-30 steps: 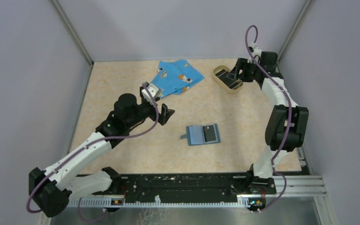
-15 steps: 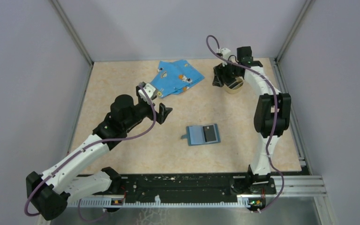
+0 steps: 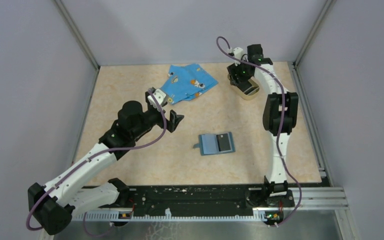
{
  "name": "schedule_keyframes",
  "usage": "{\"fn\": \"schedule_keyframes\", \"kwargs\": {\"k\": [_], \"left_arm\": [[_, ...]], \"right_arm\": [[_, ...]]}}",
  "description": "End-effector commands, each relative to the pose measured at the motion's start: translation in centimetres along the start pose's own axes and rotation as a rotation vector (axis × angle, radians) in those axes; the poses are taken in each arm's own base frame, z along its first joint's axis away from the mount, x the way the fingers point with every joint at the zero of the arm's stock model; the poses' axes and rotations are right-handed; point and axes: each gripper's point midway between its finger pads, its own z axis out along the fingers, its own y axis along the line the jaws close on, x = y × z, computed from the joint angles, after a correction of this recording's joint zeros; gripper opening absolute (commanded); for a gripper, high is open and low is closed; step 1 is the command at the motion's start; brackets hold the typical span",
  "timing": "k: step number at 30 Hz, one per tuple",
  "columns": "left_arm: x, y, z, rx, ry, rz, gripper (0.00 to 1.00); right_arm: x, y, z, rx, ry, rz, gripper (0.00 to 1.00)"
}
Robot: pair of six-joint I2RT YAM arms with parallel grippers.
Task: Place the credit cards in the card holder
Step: Move the storage box to the center of the board.
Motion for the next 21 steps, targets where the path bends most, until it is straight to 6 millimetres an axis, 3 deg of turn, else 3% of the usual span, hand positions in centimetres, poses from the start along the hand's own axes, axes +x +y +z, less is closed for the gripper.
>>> {"fn": "schedule_keyframes", "kwargs": {"k": [1,4,8,16,21], "left_arm": [[0.1,0.1,0.1,0.004,-0.001,0.006,0.99],[0.3,0.2,0.2,-0.005,0.007,0.008,0.99],[0.5,0.2,0.4,-0.003,0.015,0.007,0.99],[0.6,0.3,0.4,-0.006,0.020,0.007,0.99],[0.3,0.6,0.1,-0.025,0.011,0.016,0.99]], "right_arm": [[-0.1,-1.4,1.4,0.059,0.040,0.006,0.62],[0.7,-1.7,2.7,0.046,0.069,0.007,0.56],[1.9,-0.6,3.4,-0.017,0.095,-0.006,0.37],[4.5,2.6,1.6,-0.131,0.130,-0.061,0.12],[6.5,5.0,0.0,-0.210,0.150,-0.110,0.06]]}}
